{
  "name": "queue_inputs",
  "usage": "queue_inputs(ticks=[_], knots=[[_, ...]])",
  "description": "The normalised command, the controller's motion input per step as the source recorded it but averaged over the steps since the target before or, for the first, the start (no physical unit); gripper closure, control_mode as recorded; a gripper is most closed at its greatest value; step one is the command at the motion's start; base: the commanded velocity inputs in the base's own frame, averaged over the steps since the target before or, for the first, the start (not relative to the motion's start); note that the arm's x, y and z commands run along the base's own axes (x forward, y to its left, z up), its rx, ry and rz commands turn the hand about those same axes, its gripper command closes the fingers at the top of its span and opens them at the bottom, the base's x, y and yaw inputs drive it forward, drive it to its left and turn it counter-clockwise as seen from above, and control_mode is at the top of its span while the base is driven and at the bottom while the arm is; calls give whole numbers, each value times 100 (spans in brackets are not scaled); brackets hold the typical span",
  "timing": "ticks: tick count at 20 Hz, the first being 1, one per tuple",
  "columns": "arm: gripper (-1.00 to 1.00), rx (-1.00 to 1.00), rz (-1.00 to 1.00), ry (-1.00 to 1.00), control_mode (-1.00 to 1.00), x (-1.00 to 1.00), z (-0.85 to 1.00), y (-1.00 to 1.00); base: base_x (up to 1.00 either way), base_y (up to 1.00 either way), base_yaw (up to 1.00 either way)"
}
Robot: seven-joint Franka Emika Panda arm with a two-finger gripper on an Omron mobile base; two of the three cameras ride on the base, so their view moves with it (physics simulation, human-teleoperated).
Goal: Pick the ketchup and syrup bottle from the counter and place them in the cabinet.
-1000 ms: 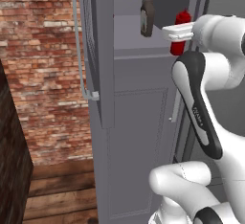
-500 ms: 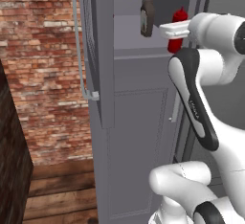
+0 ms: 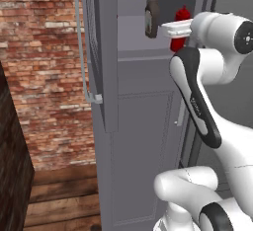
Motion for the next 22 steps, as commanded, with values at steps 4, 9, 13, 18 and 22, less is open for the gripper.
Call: queue_inputs(ticks=[4, 9, 13, 18, 22], knots=[[100, 0, 1, -2, -100, 25, 0, 16, 0, 0, 0], [100, 2, 2, 0, -100, 24, 0, 20, 0, 0, 0], [100, 1, 3, 0, -100, 22, 0, 16, 0, 0, 0], [100, 0, 3, 0, -100, 24, 0, 3, 0, 0, 0], [100, 0, 3, 0, -100, 24, 0, 0, 0, 0, 0]])
